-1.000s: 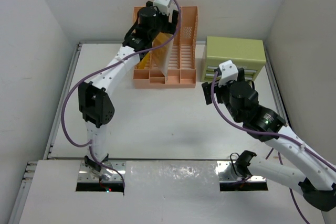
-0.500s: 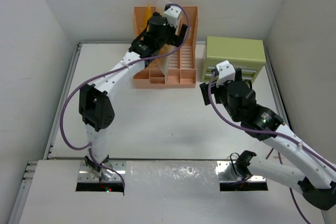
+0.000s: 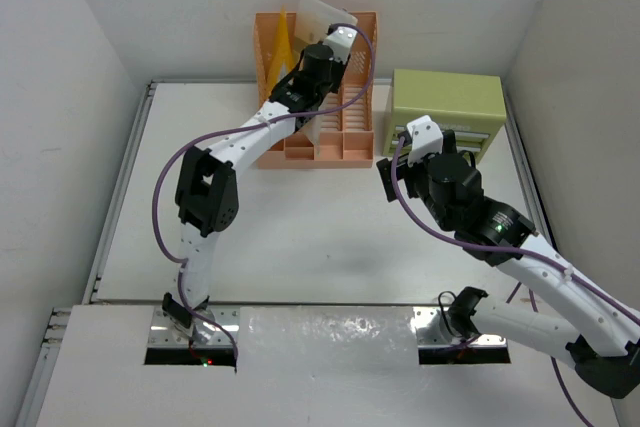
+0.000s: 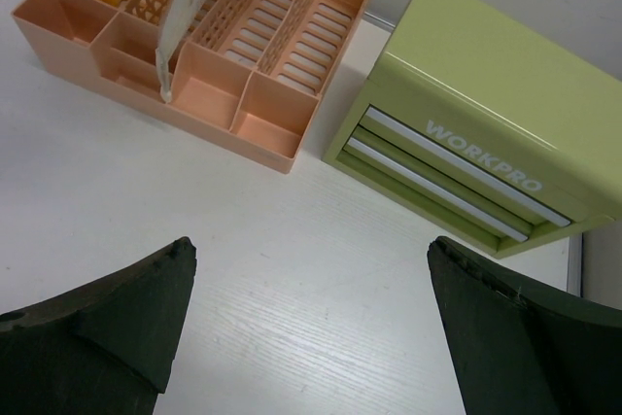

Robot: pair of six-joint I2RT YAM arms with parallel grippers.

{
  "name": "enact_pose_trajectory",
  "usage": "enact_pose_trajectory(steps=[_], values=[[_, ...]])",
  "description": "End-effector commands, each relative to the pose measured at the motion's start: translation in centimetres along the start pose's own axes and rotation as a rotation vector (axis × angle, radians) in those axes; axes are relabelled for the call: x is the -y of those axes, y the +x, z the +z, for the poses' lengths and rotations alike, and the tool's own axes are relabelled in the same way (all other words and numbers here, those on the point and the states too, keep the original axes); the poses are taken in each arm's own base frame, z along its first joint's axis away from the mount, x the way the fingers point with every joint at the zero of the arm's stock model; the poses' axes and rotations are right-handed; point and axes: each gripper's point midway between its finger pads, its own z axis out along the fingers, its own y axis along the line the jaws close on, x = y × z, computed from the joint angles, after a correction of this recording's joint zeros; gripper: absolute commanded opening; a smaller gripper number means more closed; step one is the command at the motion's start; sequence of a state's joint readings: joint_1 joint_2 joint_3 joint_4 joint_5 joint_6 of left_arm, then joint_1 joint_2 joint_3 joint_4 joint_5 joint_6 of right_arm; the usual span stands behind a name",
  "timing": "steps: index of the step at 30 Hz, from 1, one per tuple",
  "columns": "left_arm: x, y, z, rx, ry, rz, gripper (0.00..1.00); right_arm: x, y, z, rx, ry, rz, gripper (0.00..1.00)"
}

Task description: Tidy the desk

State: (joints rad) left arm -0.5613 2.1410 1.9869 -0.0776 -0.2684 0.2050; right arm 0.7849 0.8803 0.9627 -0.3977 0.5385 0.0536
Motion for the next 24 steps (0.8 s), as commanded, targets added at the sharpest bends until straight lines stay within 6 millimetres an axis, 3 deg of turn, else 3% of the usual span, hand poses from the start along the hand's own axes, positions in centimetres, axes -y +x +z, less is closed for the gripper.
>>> enact_pose_trajectory(steps=[1,2,4,8,9,10,12,16,17,19,20,21,23,24], values=[[-1.8,-3.7,-0.3,0.095,-0.071,-0.019,0.28,0.0,-0.6,-0.1,0.029,0.002,0.027,0.99],[-2.1,-3.9,-0.4,0.097,-0.084,-0.022,0.12,0.1,-0.5,-0.1,0.027,0.005,0.027,0.99],[-3.1,-4.6,-1.0,0.106,-0.124,-0.018,0.0,0.2,-0.4,-0.1,0.025,0.009,0.026,0.99],[-4.8,-6.3,-2.3,0.15,-0.189,-0.009,0.0,0.1,-0.4,0.0,0.028,0.008,0.024,0.99],[-5.6,-7.9,-3.1,0.196,-0.216,-0.022,0.0,0.0,-0.4,0.0,0.029,0.002,0.024,0.99],[-5.6,-7.3,-3.1,0.192,-0.221,-0.012,0.0,-0.1,-0.5,0.1,0.029,0.0,0.024,0.99],[-6.3,-8.4,-3.8,0.239,-0.249,-0.012,0.0,-0.2,-0.5,0.3,0.024,-0.003,0.021,0.99],[-6.6,-8.2,-4.4,0.305,-0.271,0.043,0.0,-0.3,-0.7,0.3,0.023,-0.008,0.026,0.99],[-7.3,-9.2,-5.0,0.359,-0.306,0.064,0.0,-0.4,-0.8,0.3,0.025,-0.011,0.03,0.99],[-7.6,-8.5,-5.3,0.375,-0.327,0.1,0.0,-0.4,-0.9,0.3,0.026,-0.011,0.034,0.99],[-8.0,-9.5,-5.9,0.431,-0.353,0.125,0.0,-0.4,-1.0,0.3,0.027,-0.014,0.036,0.99],[-7.8,-8.4,-5.9,0.431,-0.353,0.152,0.0,-0.5,-1.1,0.3,0.029,-0.015,0.038,0.99],[-8.3,-8.9,-6.8,0.492,-0.386,0.178,0.0,-0.6,-1.2,0.4,0.029,-0.021,0.041,0.99],[-8.1,-8.2,-6.7,0.489,-0.383,0.19,0.0,-0.7,-1.4,0.4,0.031,-0.026,0.042,0.99]])
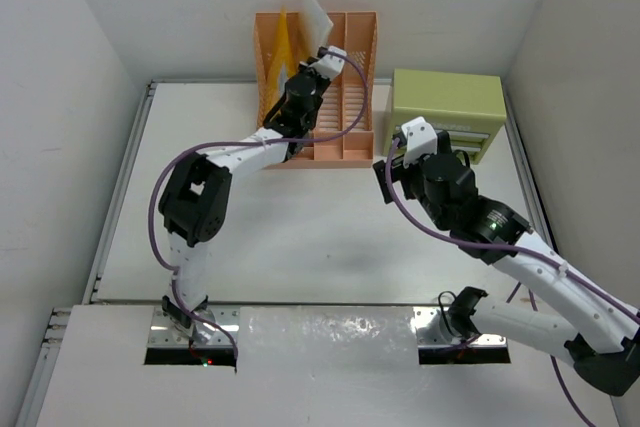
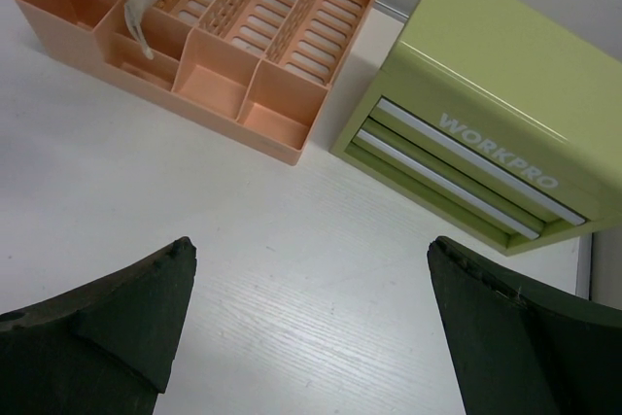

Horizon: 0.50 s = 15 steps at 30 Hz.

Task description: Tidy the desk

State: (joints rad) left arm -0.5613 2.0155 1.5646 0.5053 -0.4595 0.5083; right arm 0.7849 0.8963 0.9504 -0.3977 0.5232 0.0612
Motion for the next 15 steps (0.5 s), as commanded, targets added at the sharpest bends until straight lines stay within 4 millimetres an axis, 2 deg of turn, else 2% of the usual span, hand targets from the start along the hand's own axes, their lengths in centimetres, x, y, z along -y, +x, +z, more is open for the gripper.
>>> enact_pose_trajectory(steps=[1,5,15], values=[[-5.8,-8.7,-1.6,0.297,-0.166,-0.031,0.0,-0.1,-2.3,-0.1,0.054,-0.012,0.048,0.99],[-5.4,-8.4,-1.6,0.327,-0.162,-0.033,0.0,-0.3,-2.4,0.0,0.047,-0.019,0.046,0.99],[-7.4,-11.9,-0.9,0.369,-0.203,-0.078,0.0,-0.1,-2.2,-0.1,0.042,-0.009,0.043,0.99]])
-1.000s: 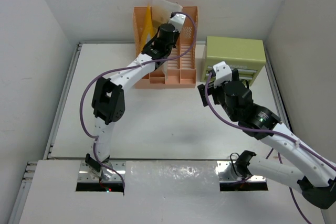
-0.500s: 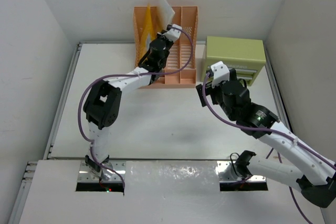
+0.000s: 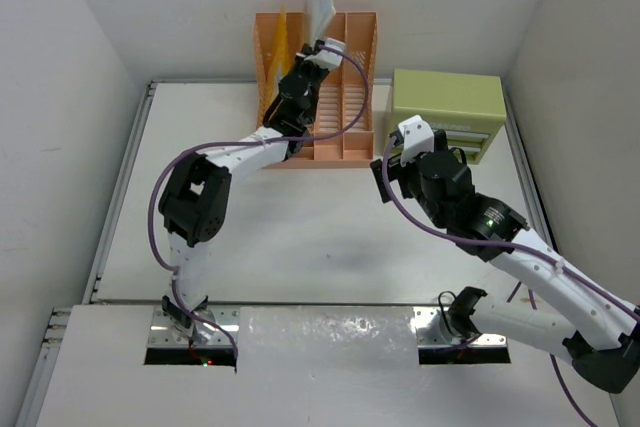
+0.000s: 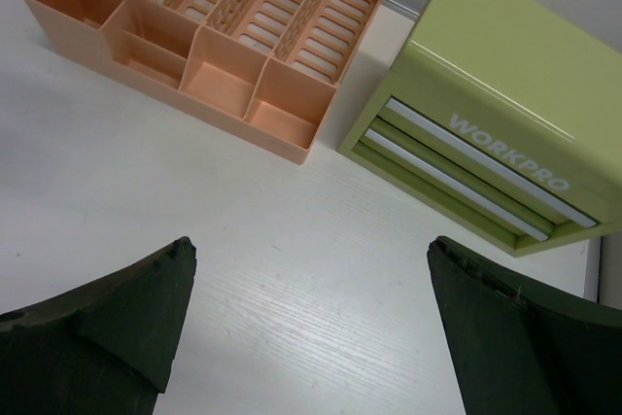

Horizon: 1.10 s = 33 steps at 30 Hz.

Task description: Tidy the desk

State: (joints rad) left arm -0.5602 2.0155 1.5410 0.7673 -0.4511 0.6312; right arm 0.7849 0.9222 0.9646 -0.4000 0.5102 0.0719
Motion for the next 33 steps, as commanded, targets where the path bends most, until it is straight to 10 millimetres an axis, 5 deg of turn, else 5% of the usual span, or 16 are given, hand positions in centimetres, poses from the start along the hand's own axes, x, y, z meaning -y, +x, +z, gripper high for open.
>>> enact_pose_trajectory(steps=[1,8,20,27,33], values=[[-5.0,-7.5,1.1,0.171,-0.116,-0.092,0.0,0.4,-2.1,-0.5,0.053,0.003,0.038,0.99],[-4.8,-7.4,2.1,0.187,-0.111,-0.103,0.0,0.4,-2.0,-0.6,0.052,0.0,0.037,0.99],[-2.3,-4.0,2.6,0.177,-0.087,-0.087,0.0,0.7,-1.7,-1.2,0.056,0.002,0.047,0.99],[0.2,-0.2,2.2,0.141,-0.005,-0.067,0.0,0.6,-1.7,-1.4,0.062,-0.006,0.051,0.99],[0.4,3.9,2.6,0.036,0.024,-0.107,0.0,0.6,-1.4,-1.6,0.061,-0.01,0.05,0.99]])
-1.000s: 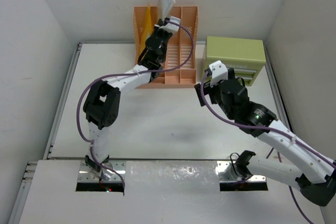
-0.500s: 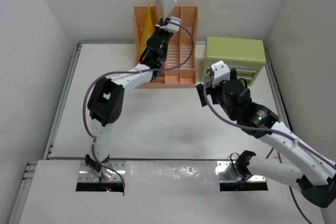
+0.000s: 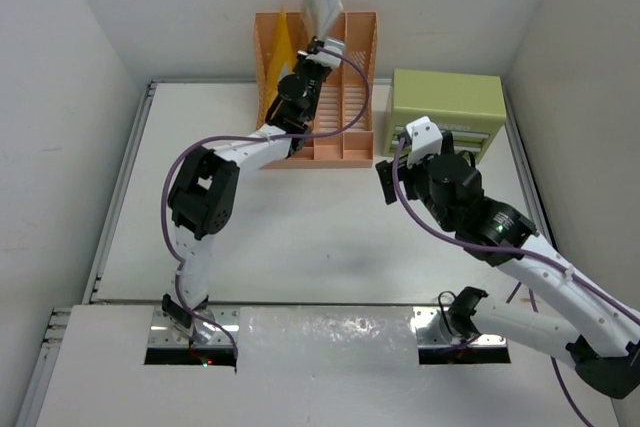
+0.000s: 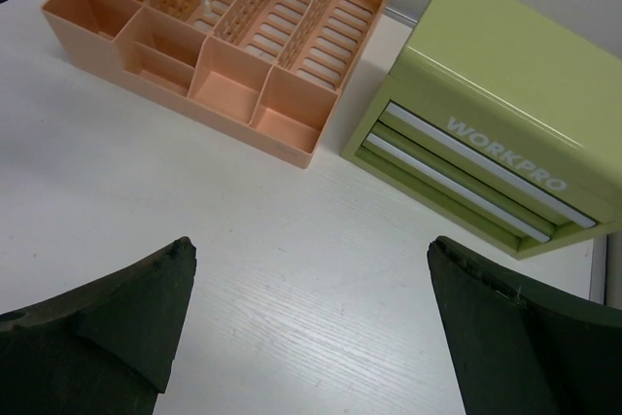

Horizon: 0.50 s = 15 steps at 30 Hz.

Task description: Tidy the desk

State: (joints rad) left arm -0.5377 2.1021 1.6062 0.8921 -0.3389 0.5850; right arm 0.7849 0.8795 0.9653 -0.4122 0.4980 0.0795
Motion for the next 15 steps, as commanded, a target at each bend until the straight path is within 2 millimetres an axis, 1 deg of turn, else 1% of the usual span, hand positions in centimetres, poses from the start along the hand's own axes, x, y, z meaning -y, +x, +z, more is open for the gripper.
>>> enact_pose_trajectory(steps=[1,4,8,11,12,13,15], values=[[-1.0,5.6,-0.4,-0.108,-0.002,-0.035,0.0,0.3,-0.8,-0.5,0.031,0.003,0.029,0.99],[-0.8,6.9,-1.1,-0.149,0.01,-0.059,0.0,0.3,-0.6,-0.5,0.029,0.006,0.028,0.99],[-1.1,8.1,-1.8,-0.194,0.019,-0.087,0.0,0.2,-0.3,-0.4,0.026,-0.002,0.023,0.99],[-1.6,8.4,-2.3,-0.196,0.021,-0.08,0.0,0.1,-0.2,-0.4,0.024,-0.002,0.02,0.99],[-1.8,8.1,-2.3,-0.181,0.019,-0.069,0.0,0.1,-0.2,-0.4,0.025,-0.005,0.018,0.99],[-1.9,8.4,-2.6,-0.183,0.023,-0.056,0.0,0.1,-0.3,-0.3,0.026,-0.006,0.018,0.99],[-2.2,8.0,-2.8,-0.166,0.015,-0.038,0.0,0.0,-0.5,-0.4,0.03,-0.011,0.019,0.99]])
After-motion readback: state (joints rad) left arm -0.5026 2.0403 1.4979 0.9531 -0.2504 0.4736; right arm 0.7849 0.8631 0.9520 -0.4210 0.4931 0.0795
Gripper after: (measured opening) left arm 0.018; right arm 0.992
